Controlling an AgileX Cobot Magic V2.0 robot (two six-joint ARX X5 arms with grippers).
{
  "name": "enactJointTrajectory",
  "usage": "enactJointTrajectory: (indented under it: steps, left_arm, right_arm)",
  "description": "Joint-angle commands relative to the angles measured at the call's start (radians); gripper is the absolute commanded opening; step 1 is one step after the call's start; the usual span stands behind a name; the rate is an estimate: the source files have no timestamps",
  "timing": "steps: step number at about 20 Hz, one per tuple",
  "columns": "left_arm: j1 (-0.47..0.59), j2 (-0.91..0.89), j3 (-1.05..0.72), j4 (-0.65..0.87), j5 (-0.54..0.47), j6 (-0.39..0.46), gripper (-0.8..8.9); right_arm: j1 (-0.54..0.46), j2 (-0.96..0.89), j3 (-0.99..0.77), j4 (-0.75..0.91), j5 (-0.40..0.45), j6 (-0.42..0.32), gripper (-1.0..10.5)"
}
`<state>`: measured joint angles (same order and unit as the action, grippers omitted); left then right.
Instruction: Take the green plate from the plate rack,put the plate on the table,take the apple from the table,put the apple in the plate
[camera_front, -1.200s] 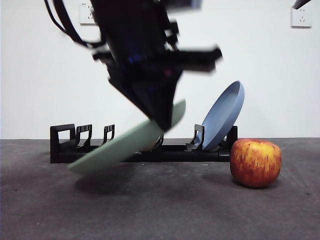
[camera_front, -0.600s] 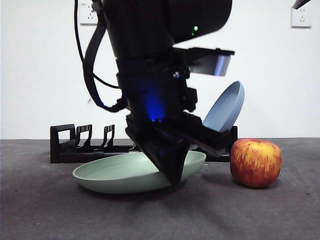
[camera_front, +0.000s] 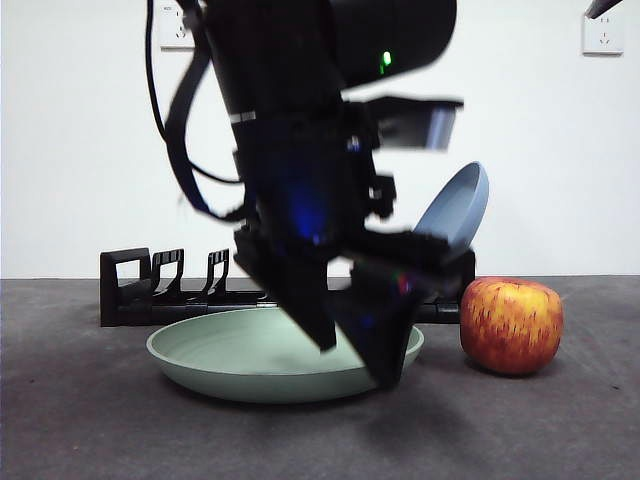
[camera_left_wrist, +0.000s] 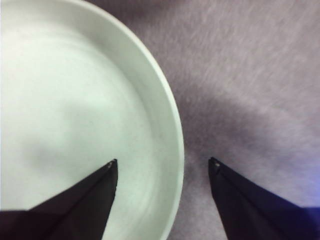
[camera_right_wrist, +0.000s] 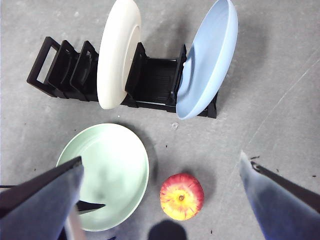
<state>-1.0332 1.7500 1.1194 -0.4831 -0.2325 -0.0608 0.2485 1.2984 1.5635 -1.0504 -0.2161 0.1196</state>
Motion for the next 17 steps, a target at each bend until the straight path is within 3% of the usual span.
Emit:
enactJointTrajectory:
  steps: [1, 5, 9, 12, 17]
  left_arm:
    - [-0.001, -0.098, 0.005, -0.019, -0.003, -0.026, 3.15]
    - [-0.002, -0.349, 0.042, -0.097, 0.005, -0.033, 3.15]
    - [0.005, -0.600, 0.122, -0.194, 0.055, -0.032, 3.14]
    - [0.034, -0.742, 0.183, -0.282, 0.154, -0.032, 3.14]
    - [0.055, -0.964, 0.207, -0.447, 0.166, -0.054, 3.14]
  right_arm:
    - [0.001, 0.002, 0.004, -0.014, 0.007, -0.012, 5.6]
    - [0.009, 0.000, 0.002, -0.079, 0.100, -0.016, 5.6]
    - [0.114, -0.025, -0.026, -0.119, 0.188, -0.011, 5.6]
    - [0.250, -0.091, -0.159, -0.058, 0.263, 0.060, 5.6]
    - [0.465, -0.193, -0.483, 0.020, 0.496, 0.200, 5.6]
